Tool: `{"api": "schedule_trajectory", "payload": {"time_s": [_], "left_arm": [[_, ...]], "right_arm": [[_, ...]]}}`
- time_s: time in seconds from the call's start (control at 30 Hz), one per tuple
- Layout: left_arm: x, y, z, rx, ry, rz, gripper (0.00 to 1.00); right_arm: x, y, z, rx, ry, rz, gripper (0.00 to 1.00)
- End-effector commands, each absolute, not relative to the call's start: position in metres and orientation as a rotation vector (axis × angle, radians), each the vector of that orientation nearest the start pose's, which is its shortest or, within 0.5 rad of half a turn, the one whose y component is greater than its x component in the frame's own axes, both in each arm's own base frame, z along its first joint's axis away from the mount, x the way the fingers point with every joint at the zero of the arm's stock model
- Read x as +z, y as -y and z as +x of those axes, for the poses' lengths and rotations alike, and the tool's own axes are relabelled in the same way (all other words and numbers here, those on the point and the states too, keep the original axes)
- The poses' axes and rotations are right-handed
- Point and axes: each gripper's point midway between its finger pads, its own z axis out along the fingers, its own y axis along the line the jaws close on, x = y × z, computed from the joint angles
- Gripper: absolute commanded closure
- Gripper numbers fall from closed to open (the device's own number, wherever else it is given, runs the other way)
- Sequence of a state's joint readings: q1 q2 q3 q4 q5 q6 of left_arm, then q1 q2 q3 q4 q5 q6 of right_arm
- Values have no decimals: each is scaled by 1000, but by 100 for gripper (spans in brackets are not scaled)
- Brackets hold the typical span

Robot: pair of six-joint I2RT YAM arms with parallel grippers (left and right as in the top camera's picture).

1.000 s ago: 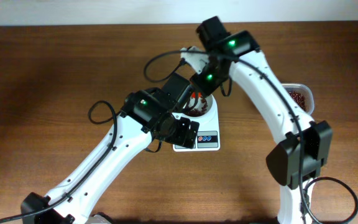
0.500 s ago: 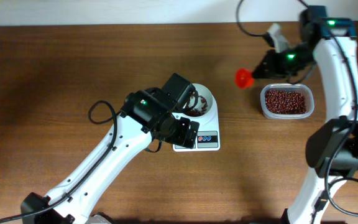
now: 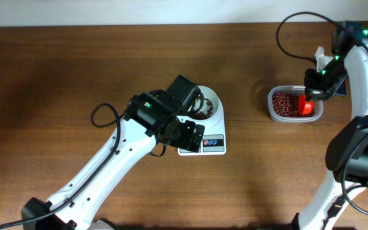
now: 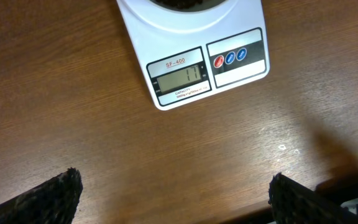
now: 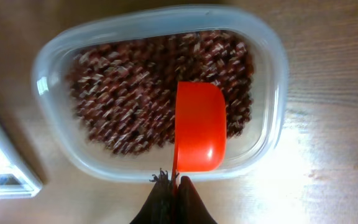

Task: Scoop item into bowl and weigh 50g on scale
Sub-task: 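Move the empty scoop back right into the bean tub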

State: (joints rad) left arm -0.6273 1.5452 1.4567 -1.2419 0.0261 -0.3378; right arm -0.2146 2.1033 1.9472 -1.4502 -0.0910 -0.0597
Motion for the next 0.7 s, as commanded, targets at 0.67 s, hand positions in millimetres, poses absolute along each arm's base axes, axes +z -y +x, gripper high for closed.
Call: {"api": "schedule_trajectory", "payload": {"time_s": [0.67], "left_arm": [[175, 193, 257, -189, -2909, 416, 1]], "right_arm": [[93, 49, 400, 826, -2934, 447, 96]]}}
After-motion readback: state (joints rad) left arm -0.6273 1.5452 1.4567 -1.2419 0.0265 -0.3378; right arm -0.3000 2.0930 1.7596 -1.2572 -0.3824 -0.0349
